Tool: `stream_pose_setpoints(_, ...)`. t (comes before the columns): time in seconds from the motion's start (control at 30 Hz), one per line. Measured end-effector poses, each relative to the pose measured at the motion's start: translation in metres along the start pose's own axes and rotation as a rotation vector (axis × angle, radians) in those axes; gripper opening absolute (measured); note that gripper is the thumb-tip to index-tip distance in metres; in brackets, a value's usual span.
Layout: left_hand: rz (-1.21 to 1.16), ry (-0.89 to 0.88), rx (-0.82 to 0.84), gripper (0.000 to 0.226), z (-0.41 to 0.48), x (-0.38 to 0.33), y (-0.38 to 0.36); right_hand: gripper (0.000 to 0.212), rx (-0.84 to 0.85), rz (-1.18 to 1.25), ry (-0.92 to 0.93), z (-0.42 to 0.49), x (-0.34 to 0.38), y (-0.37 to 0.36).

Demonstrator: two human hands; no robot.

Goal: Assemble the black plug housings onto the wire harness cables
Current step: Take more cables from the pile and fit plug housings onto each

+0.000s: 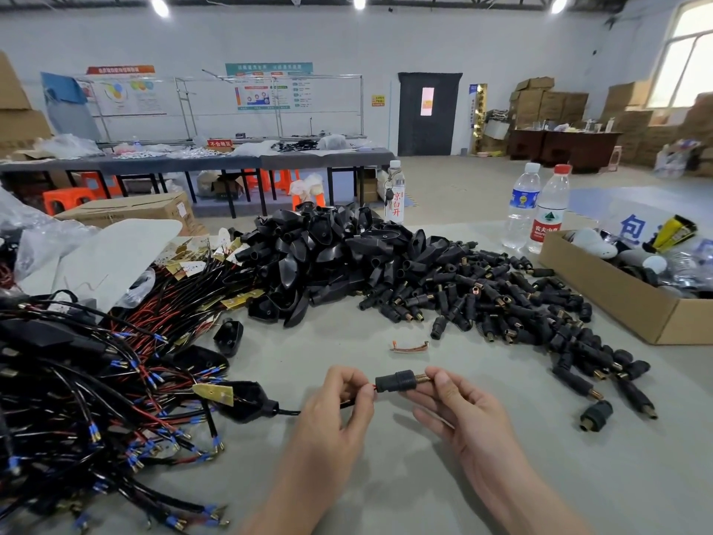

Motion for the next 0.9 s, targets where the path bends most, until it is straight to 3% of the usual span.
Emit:
stream_pose_setpoints(0.2,0.045,0.032,-0.051,0.017,-0.001,0.005,0.005,0.019,-0.001,0.033,-0.009,0.001,-0.001,-0.001)
stream_pose_setpoints(0.3,0.003,0.038,-0.111,0.006,0.000,0.005,0.010,0.023,0.042,0.089,-0.036,0.000,-0.004,-0.008)
stream_pose_setpoints(0.43,-0.051,0.047,-0.139,0.017,0.001,0.002,0.013,0.034,0.087,0.106,-0.055,-0.001,-0.005,-0.012)
stream_pose_setpoints(0.5,-0.099,0.049,-0.128,0.010,0.002,0.002,0.012,0.037,0.086,0.119,-0.059,-0.001,-0.005,-0.011)
stream_pose_setpoints(0.67,-0.134,0.007,-0.081,0.019,0.002,-0.007,0.010,0.036,0.067,0.207,-0.062,-0.001,-0.003,-0.009)
stream_pose_setpoints(0.9,-0.102,0.002,-0.127,0.013,0.001,-0.010,0.015,0.035,0.094,0.223,-0.094,-0.004,-0.003,-0.014)
Point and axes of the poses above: each hand's wrist, its own z-axis towards the middle knuckle, its own y-axis out of the back of the hand, x = y × z, the point moved 10 cm from there along z, towards the middle knuckle, and after that the axes turned 1 degree about y, right-handed, at the moved point
